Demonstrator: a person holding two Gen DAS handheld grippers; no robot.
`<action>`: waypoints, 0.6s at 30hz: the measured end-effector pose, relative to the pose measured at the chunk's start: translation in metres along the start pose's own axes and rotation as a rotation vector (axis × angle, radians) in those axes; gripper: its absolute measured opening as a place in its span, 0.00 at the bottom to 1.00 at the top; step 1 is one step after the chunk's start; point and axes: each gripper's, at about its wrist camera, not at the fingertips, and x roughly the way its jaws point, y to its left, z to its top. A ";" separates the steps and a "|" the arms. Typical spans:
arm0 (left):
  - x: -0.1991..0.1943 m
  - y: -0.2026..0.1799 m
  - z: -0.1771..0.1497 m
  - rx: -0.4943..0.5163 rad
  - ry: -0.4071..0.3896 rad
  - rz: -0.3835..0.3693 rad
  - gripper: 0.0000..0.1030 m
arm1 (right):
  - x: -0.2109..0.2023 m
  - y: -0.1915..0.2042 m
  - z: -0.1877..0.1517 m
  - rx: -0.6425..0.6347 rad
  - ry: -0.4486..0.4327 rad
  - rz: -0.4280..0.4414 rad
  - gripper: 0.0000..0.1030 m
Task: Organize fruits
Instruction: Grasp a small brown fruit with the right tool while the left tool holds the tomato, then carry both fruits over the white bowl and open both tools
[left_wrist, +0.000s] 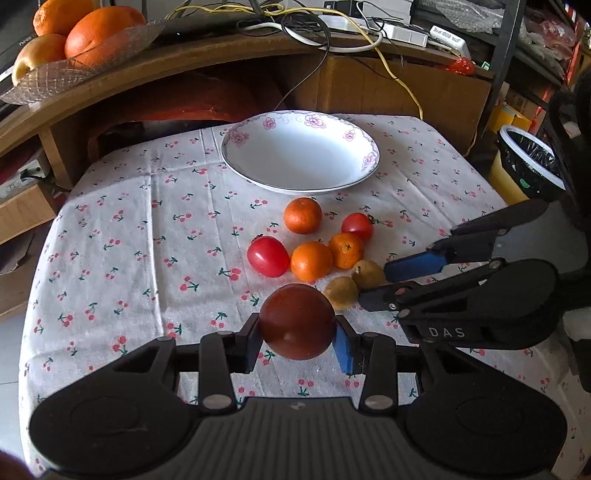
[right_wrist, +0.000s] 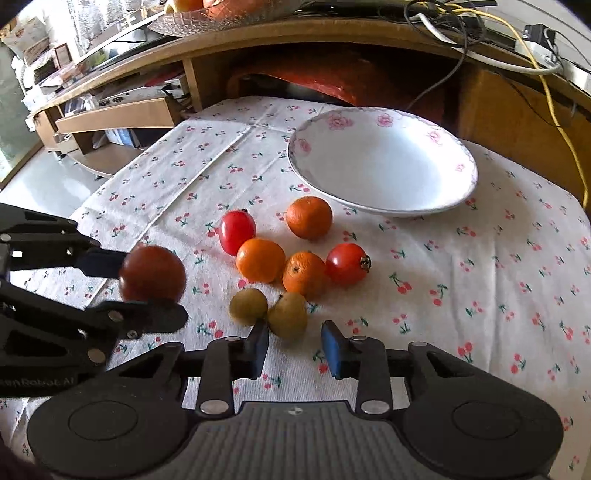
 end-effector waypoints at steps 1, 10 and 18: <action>0.001 0.000 0.000 0.002 0.002 -0.001 0.46 | 0.001 0.001 0.001 -0.007 -0.004 0.004 0.27; 0.013 -0.004 0.003 0.023 0.019 0.009 0.46 | 0.002 0.003 0.003 -0.012 0.010 0.014 0.18; 0.013 -0.009 0.011 0.028 0.000 0.001 0.46 | -0.016 -0.005 0.004 0.054 -0.013 0.025 0.18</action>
